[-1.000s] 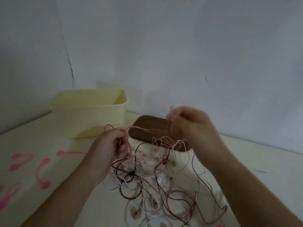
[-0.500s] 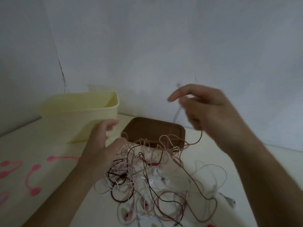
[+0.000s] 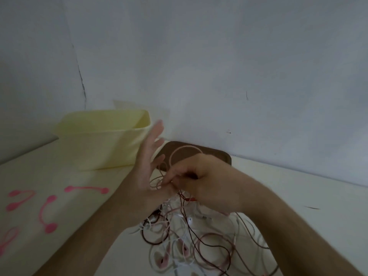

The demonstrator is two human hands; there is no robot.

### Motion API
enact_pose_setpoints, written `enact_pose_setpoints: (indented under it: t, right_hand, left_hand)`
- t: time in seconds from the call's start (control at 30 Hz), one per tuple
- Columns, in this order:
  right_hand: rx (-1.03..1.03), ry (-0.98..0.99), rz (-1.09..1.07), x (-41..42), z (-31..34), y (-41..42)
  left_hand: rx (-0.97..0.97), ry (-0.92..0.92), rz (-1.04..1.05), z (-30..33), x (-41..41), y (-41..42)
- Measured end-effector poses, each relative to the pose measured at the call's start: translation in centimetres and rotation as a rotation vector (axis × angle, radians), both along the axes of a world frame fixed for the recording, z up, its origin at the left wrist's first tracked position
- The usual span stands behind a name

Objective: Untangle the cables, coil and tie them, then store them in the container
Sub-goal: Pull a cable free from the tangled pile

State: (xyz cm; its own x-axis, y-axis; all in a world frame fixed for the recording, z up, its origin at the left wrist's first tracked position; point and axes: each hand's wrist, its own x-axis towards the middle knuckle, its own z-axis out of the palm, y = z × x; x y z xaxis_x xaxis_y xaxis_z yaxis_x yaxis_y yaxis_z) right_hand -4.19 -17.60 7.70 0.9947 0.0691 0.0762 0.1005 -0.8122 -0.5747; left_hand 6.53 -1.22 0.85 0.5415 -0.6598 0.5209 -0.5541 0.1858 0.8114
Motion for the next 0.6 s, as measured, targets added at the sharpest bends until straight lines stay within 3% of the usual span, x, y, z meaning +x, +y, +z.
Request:
enact_pose_setpoints:
  t: [0.07, 0.13, 0.33, 0.4, 0.53, 0.6]
  right_hand:
    - [-0.017, 0.054, 0.007, 0.06, -0.31, 0.39]
    - [-0.004, 0.131, -0.003, -0.07, -0.3, 0.21]
    - [0.18, 0.292, 0.013, -0.57, -0.21, -0.09]
    - [0.133, 0.296, 0.036, -0.48, -0.25, -0.28]
    - [0.03, 0.295, 0.09, -0.07, -0.65, 0.37]
    - [0.034, 0.26, 0.067, 0.02, -0.58, 0.32]
  left_hand:
    - [0.071, -0.196, -0.038, 0.23, -0.48, -0.11]
    - [0.095, -0.244, -0.081, 0.31, -0.61, -0.11]
    - [0.021, 0.185, -0.352, 0.45, -0.51, 0.54]
    - [0.029, 0.268, -0.398, 0.6, -0.57, 0.85]
    - [-0.044, 0.296, -0.14, 0.72, -0.79, 0.36]
    - [-0.17, 0.486, -0.065, 0.62, -0.48, 0.0]
